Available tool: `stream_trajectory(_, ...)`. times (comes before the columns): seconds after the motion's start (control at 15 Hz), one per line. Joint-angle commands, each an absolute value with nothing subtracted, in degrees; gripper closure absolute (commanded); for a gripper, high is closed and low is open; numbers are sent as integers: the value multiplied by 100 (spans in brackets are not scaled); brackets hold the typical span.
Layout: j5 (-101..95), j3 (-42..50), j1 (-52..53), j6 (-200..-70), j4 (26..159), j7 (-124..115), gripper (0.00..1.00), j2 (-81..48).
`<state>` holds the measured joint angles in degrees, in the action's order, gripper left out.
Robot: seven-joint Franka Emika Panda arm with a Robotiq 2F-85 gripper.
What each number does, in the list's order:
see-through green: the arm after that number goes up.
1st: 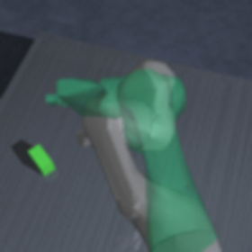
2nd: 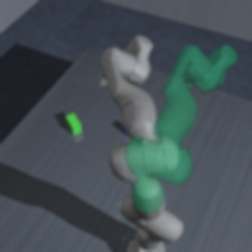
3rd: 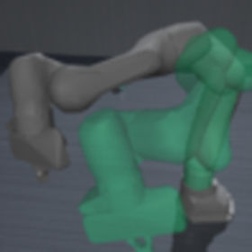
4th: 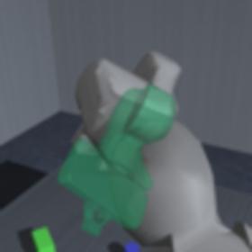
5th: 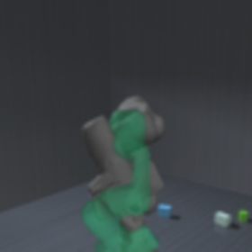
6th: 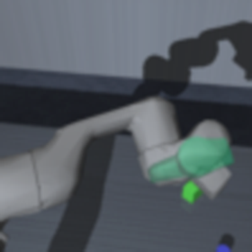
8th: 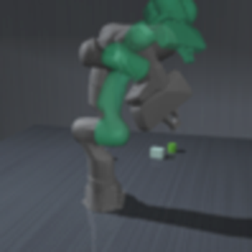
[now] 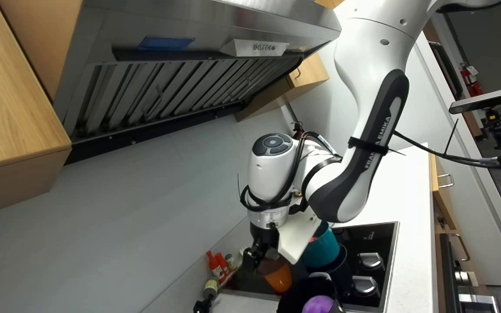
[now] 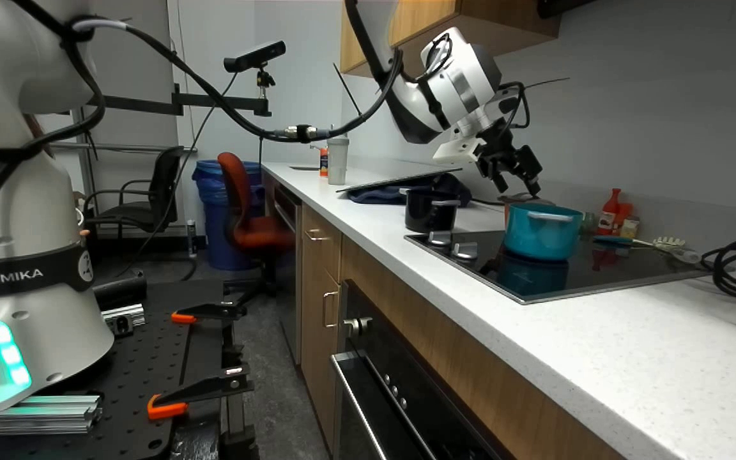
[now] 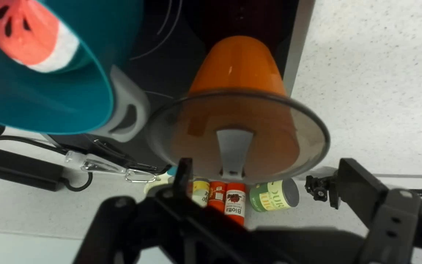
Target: Remove the lid from the top of the orange cup and put it on the black pot
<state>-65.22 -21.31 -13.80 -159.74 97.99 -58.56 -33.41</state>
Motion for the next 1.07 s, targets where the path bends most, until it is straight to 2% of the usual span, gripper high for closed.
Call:
stream_trajectory(0.0,-6561,-2100,-1192,-15908,9382,-5906,27,-3681)
stream_trajectory(0.27,-6515,-2102,-1326,-16008,9430,-5815,56,-3599)
stream_trajectory(0.4,-6509,-2093,-1367,-16016,9454,-5801,60,-3578)
stream_trajectory(0.53,-6496,-2096,-1412,-16017,9439,-5802,80,-3559)
stream_trajectory(0.73,-6489,-2104,-1461,-16011,9433,-5818,99,-3560)
stream_trajectory(1.0,-6599,-2048,-1429,-15960,9473,-5934,96,-3454)
